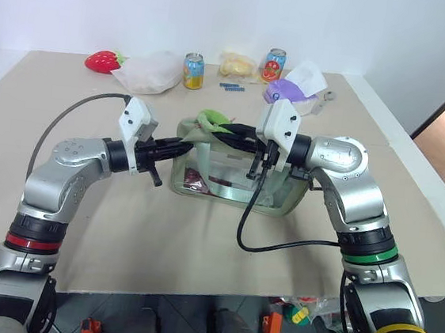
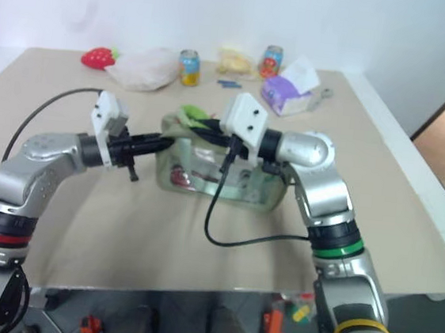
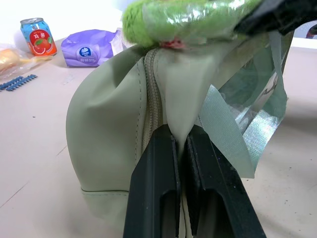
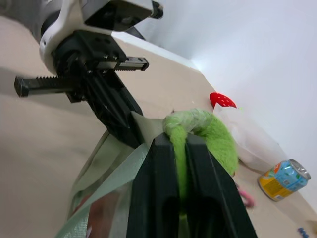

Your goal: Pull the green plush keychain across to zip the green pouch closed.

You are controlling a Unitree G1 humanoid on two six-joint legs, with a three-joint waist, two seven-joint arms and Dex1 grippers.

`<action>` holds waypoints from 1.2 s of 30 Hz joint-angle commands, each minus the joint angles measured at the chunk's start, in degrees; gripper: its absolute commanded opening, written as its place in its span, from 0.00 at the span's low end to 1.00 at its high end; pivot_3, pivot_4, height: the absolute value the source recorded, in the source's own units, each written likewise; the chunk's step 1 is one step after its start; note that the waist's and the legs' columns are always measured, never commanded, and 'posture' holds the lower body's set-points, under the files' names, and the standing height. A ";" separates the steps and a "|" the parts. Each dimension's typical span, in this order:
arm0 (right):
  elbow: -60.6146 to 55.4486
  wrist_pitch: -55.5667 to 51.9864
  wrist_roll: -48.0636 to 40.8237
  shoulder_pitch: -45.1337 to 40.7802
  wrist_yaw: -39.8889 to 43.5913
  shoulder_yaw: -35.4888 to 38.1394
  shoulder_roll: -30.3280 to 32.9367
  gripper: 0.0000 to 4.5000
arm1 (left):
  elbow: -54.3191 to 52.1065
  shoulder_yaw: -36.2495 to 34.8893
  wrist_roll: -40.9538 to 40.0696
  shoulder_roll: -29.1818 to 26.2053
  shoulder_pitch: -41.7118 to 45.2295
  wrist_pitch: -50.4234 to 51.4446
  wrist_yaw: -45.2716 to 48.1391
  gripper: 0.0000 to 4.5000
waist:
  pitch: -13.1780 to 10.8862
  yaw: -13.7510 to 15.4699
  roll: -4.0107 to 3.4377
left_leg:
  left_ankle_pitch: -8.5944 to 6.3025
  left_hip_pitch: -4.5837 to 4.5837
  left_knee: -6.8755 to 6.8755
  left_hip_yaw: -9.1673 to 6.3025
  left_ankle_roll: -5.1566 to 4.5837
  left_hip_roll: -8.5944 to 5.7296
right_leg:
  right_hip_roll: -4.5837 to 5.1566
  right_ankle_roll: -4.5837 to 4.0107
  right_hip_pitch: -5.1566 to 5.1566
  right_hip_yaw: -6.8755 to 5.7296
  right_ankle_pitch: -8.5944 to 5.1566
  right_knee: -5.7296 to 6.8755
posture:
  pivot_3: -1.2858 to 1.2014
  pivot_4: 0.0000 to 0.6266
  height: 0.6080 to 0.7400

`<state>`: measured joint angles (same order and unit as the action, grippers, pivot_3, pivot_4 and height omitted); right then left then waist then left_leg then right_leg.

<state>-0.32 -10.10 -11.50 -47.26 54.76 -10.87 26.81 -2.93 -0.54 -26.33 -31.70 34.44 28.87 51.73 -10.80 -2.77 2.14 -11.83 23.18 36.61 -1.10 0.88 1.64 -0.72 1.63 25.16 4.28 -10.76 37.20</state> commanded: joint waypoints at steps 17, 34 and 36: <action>1.13 1.13 -2.70 -5.70 -0.39 11.30 9.06 0.01 | 1.46 -1.73 2.49 5.40 4.29 0.15 -9.60 0.00 | 0.00 0.15 0.00 | 0.00 0.04 0.00 0.02 0.00 -0.02 | 0.01 0.00 0.01 0.01 0.00 -0.02 | 0.52 0.24 1.00; 4.02 2.87 -1.36 -0.12 -2.69 16.08 17.34 0.01 | 0.48 -4.49 -0.18 7.12 4.32 4.62 -15.34 0.00 | -0.01 0.19 0.00 | 0.00 0.08 0.00 0.02 0.00 -0.04 | 0.02 0.02 0.01 0.02 0.01 -0.05 | 0.52 0.24 1.00; 3.94 2.53 -1.30 1.14 -3.20 17.54 19.22 0.01 | 0.17 -4.59 -0.28 6.99 4.01 4.80 -15.53 0.00 | -0.01 0.19 0.00 | 0.00 0.08 0.00 0.02 0.00 -0.05 | 0.03 0.02 0.01 0.02 0.00 -0.06 | 0.52 0.24 1.00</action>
<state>4.15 -8.10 -13.12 -46.11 52.92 2.96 44.34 -1.08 -2.35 -26.24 -23.77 38.16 33.92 37.00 -10.81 -2.58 2.14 -11.83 23.27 36.60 -1.07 0.88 1.59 -0.68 1.64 25.17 4.31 -10.76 37.12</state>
